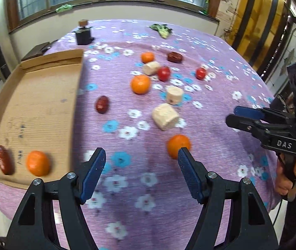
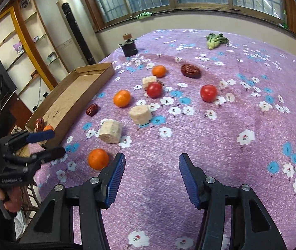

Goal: Organize fruits
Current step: 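Grasp a mandarin orange with the left tool while the right tool grasps a red tomato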

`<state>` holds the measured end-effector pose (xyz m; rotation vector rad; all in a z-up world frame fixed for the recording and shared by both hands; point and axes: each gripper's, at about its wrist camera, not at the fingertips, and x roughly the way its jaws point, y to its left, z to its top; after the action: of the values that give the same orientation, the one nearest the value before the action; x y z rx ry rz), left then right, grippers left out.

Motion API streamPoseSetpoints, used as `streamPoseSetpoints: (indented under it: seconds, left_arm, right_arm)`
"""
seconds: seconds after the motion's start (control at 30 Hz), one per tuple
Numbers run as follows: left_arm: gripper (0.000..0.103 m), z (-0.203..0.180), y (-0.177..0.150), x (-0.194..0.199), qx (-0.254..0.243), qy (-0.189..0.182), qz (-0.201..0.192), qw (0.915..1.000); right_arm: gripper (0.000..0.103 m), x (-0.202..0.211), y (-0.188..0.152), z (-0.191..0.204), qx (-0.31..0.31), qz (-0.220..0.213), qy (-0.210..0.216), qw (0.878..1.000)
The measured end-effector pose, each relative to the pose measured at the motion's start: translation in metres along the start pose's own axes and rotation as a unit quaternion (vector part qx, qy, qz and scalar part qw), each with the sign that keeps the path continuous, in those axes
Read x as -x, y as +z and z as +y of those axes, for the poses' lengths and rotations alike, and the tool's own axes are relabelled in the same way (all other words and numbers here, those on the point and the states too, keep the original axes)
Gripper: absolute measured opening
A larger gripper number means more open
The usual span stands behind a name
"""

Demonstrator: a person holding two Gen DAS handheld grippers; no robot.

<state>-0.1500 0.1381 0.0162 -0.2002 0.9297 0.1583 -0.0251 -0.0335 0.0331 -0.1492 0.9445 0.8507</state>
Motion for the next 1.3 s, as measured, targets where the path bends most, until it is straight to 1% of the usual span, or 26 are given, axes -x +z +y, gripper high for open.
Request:
streamPoseSetpoints:
  seconds: [0.1, 0.3, 0.4, 0.43, 0.57, 0.6, 0.63, 0.67, 0.77, 0.83, 0.93, 0.97, 1.0, 1.07, 1.1, 1.3]
  left_arm:
    - [0.071, -0.011, 0.000, -0.004, -0.006, -0.017, 0.001, 0.9998]
    - [0.071, -0.032, 0.004, -0.019, -0.025, -0.027, 0.008, 0.9993]
    - [0.071, -0.037, 0.006, -0.031, -0.031, -0.033, 0.017, 0.9988]
    - [0.069, -0.039, 0.006, -0.034, -0.033, -0.035, 0.019, 0.9987]
    - [0.067, -0.043, 0.006, -0.048, -0.041, -0.035, 0.031, 0.9980]
    - [0.063, -0.043, 0.006, -0.051, -0.043, -0.038, 0.034, 0.9978]
    - [0.061, -0.044, 0.005, -0.053, -0.045, -0.039, 0.037, 0.9976]
    - [0.060, -0.045, 0.005, -0.053, -0.052, -0.037, 0.029, 0.9976]
    - [0.056, -0.047, 0.005, -0.054, -0.063, -0.038, 0.024, 0.9970]
    - [0.051, -0.047, 0.006, -0.055, -0.069, -0.037, 0.019, 0.9967]
    - [0.034, -0.046, 0.006, -0.055, -0.078, -0.034, 0.013, 0.9963]
    - [0.032, -0.045, 0.006, -0.055, -0.079, -0.035, 0.011, 0.9962]
    - [0.029, -0.044, 0.006, -0.055, -0.079, -0.038, 0.010, 0.9961]
    - [0.028, -0.040, 0.006, -0.054, -0.073, -0.045, 0.009, 0.9963]
    - [0.028, -0.039, 0.006, -0.054, -0.071, -0.046, 0.009, 0.9964]
    - [0.028, -0.029, 0.005, -0.048, -0.056, -0.043, 0.011, 0.9974]
  right_arm:
    - [0.056, 0.000, 0.000, -0.006, -0.006, -0.003, -0.003, 1.000]
    - [0.056, 0.000, 0.004, -0.014, -0.004, -0.010, -0.013, 1.000]
    - [0.055, -0.005, 0.012, -0.019, 0.001, -0.016, -0.022, 1.000]
    - [0.055, -0.007, 0.016, -0.021, 0.001, -0.016, -0.023, 1.000]
    - [0.055, -0.021, 0.032, -0.034, 0.001, -0.017, -0.033, 0.999]
    - [0.055, -0.025, 0.036, -0.037, 0.000, -0.017, -0.037, 0.999]
    - [0.055, -0.031, 0.042, -0.043, -0.002, -0.015, -0.042, 0.999]
    - [0.055, -0.037, 0.046, -0.047, -0.006, -0.013, -0.044, 0.999]
    - [0.055, -0.054, 0.060, -0.059, -0.011, -0.008, -0.055, 0.998]
    - [0.052, -0.065, 0.067, -0.064, -0.012, -0.004, -0.064, 0.998]
    - [0.050, -0.081, 0.079, -0.069, -0.011, 0.000, -0.074, 0.997]
    - [0.048, -0.086, 0.082, -0.070, -0.008, 0.004, -0.079, 0.997]
    - [0.044, -0.091, 0.084, -0.071, -0.006, 0.008, -0.083, 0.996]
    - [0.032, -0.095, 0.086, -0.069, 0.002, 0.003, -0.099, 0.995]
    - [0.032, -0.095, 0.086, -0.068, 0.002, 0.004, -0.101, 0.995]
    - [0.032, -0.069, 0.070, -0.049, 0.000, -0.009, -0.068, 0.998]
